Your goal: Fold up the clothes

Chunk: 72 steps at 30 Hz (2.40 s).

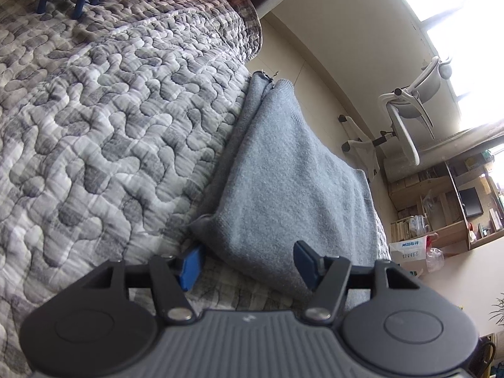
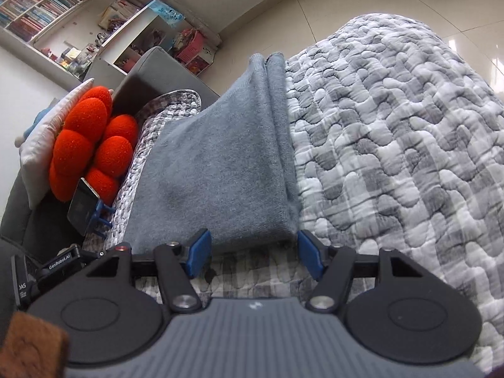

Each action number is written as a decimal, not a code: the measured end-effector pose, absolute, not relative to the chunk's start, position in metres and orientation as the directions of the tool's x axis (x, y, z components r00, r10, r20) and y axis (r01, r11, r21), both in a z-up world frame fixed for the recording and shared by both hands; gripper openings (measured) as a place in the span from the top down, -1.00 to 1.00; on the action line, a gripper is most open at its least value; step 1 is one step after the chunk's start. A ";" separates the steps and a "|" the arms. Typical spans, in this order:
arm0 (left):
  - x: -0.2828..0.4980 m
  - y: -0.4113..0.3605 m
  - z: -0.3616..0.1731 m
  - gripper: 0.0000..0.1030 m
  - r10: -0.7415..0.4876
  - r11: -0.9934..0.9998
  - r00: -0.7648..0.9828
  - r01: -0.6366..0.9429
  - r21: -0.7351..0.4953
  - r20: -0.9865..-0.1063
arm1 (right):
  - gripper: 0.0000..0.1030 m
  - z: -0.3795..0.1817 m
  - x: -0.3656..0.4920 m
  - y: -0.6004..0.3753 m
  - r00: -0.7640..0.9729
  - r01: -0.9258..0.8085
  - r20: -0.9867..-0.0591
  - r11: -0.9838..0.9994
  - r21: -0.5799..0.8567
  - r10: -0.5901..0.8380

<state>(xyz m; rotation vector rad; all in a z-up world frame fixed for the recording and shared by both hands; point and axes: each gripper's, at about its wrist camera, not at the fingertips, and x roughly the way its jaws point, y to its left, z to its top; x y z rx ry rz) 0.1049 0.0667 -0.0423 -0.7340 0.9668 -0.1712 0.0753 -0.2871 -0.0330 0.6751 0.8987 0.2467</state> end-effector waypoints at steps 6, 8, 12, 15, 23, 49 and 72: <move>0.110 0.062 -0.042 -0.22 -0.438 0.756 0.588 -0.167 -0.633 -0.680 | -0.27 -0.037 0.075 -0.285 0.651 0.093 -0.622 0.768 0.634 0.435; 0.111 0.062 -0.041 -0.22 -0.441 0.754 0.590 -0.165 -0.635 -0.676 | -0.18 -0.037 0.075 -0.285 0.657 0.096 -0.623 0.772 0.628 0.425; 0.116 0.061 -0.041 -0.22 -0.446 0.752 0.594 -0.157 -0.640 -0.669 | 0.05 -0.040 0.076 -0.288 0.662 0.112 -0.623 0.766 0.633 0.418; 0.119 0.059 -0.040 -0.23 -0.443 0.756 0.596 -0.152 -0.636 -0.670 | 0.06 -0.041 0.076 -0.291 0.664 0.119 -0.617 0.755 0.645 0.422; 0.120 0.056 -0.041 -0.23 -0.442 0.757 0.595 -0.155 -0.635 -0.671 | 0.06 -0.038 0.075 -0.287 0.665 0.117 -0.625 0.769 0.628 0.410; 0.108 0.062 -0.035 0.75 -0.388 0.757 0.654 -0.176 -0.629 -0.650 | 0.72 -0.028 0.076 -0.278 0.692 0.136 -0.624 0.784 0.606 0.362; -0.011 0.064 -0.008 0.79 -0.401 0.741 0.674 -0.159 -0.652 -0.620 | 0.75 0.011 -0.007 -0.282 0.679 0.078 -0.607 0.781 0.620 0.414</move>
